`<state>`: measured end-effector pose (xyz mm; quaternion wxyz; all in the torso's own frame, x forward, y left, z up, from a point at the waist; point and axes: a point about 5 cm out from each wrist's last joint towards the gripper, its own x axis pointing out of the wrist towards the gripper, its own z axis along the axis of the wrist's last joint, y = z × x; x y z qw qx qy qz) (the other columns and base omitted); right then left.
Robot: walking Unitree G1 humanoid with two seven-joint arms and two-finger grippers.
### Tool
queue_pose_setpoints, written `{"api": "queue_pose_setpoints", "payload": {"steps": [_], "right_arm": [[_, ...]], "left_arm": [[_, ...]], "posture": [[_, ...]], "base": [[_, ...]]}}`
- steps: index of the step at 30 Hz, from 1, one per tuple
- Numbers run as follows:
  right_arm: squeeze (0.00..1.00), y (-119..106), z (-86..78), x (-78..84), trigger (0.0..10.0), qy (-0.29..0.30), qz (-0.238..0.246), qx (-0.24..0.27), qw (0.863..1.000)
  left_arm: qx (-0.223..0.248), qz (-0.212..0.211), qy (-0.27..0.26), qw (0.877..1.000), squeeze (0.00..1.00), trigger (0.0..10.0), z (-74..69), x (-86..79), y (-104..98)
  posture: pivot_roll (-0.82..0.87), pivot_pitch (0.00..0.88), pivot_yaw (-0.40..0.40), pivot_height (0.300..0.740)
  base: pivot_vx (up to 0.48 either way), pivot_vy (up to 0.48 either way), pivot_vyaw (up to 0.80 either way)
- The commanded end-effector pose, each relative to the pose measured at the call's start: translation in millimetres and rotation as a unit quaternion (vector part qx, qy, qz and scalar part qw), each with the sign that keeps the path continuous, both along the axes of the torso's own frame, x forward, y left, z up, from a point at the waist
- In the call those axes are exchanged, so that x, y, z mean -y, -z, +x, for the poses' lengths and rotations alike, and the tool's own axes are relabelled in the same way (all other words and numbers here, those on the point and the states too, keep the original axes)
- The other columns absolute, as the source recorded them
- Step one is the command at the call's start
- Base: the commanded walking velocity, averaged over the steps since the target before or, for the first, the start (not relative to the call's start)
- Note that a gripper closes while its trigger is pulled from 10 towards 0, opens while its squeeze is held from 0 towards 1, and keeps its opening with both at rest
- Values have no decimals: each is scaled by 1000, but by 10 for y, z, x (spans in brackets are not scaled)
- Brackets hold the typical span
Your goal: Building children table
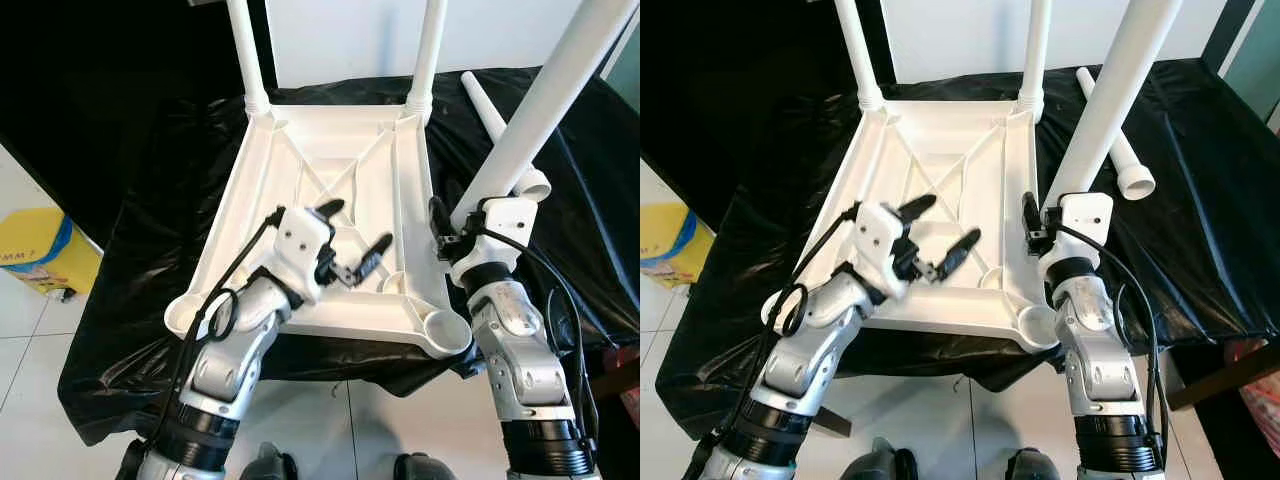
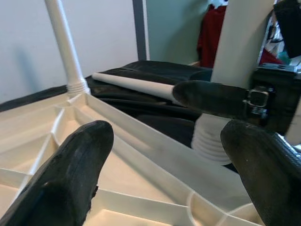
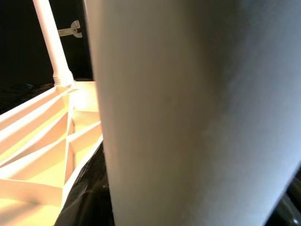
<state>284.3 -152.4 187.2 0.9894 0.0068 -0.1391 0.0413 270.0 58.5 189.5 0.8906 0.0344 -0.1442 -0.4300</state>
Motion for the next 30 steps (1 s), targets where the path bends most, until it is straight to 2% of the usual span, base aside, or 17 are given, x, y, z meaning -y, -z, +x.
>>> {"api": "queue_pose_setpoints", "payload": {"steps": [1,2,4,10,13,19,23,26,27,30], "right_arm": [[0,-38,-78,-36,10000,-12,7,14,1000],[0,-38,-78,-36,10000,-12,7,14,1000],[0,-31,-159,-56,10000,-20,8,13,1000],[0,-32,-231,-71,10000,-28,5,12,1000],[0,-32,-350,-89,10000,-49,0,10,999],[0,-4,-438,-101,10000,-63,-1,3,998],[0,19,-474,-104,10000,-68,-3,-2,998],[0,24,-430,-101,10000,-64,-3,-1,998],[0,24,-430,-101,10000,-64,-3,-1,998],[0,6,-351,-100,10000,-58,-5,6,998]], "left_arm": [[-2,14,52,999,0,10000,-110,29,50],[-2,14,52,999,0,10000,-110,29,50],[4,37,88,995,0,10000,-204,29,119],[-5,63,122,990,0,10000,-272,23,206],[-18,98,163,982,0,10000,-357,6,318],[-21,111,168,979,0,10000,-377,-18,360],[-23,102,155,982,0,10000,-364,-56,348],[-19,49,94,994,0,10000,-252,-126,245],[-19,49,94,994,0,10000,-252,-126,245],[-23,2,44,999,0,10000,-126,-198,148]], "posture": [[-92,113,32,740],[-92,113,32,740],[-101,120,33,740],[-114,129,31,740],[-130,135,33,740],[-136,132,36,740],[-136,128,37,740],[-132,112,41,740],[-132,112,41,740],[-124,102,41,740]], "base": [[0,0,0],[0,0,0],[0,0,0],[0,0,0],[0,0,0],[0,0,0],[0,0,0],[0,0,0],[0,0,0],[0,0,0]]}}
